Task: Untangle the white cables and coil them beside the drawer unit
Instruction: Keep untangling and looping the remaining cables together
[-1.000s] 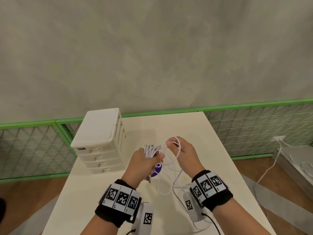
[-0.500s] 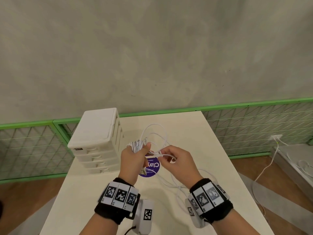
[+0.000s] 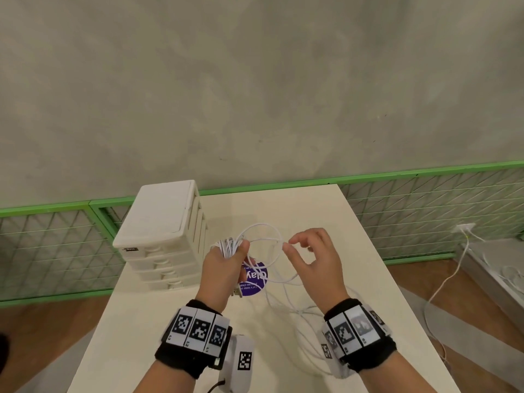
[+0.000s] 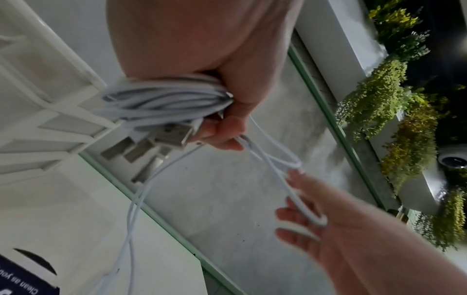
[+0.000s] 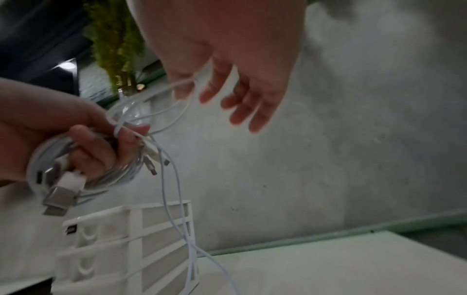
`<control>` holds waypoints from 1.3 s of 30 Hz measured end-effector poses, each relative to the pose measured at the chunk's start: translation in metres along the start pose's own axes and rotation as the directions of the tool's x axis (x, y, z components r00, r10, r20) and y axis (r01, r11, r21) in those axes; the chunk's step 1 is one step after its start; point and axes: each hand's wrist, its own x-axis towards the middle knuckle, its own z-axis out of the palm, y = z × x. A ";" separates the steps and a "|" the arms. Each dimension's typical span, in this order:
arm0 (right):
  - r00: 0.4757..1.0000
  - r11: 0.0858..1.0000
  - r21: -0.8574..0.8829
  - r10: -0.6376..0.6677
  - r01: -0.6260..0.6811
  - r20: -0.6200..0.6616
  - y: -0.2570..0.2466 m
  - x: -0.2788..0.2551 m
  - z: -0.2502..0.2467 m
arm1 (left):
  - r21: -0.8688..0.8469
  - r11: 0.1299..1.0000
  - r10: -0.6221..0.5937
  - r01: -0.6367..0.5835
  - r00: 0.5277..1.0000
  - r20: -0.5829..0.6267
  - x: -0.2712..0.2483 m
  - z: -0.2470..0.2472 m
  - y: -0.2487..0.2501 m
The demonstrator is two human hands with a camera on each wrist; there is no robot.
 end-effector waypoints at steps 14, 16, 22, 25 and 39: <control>0.940 0.916 -0.327 -0.123 0.231 0.319 0.001 0.003 0.020 | -0.121 0.992 -0.012 0.017 0.999 0.046 -0.008 0.013 0.006; 0.954 0.973 -0.191 -0.073 0.133 0.289 0.005 0.002 0.017 | -0.143 0.989 -0.032 0.030 0.999 -0.010 -0.004 0.012 0.004; 0.983 0.962 0.206 0.167 -0.180 0.076 0.003 0.013 -0.012 | -0.270 0.956 -0.171 0.116 0.967 -0.188 0.014 -0.009 -0.001; 0.920 0.819 0.435 0.389 -0.373 0.057 0.016 0.017 -0.029 | -0.273 0.953 -0.191 0.135 0.963 -0.190 0.021 -0.017 -0.007; 0.896 0.970 0.119 0.146 -0.214 0.419 -0.005 0.015 -0.016 | 0.078 0.995 -0.038 0.055 0.978 -0.204 0.022 0.012 -0.017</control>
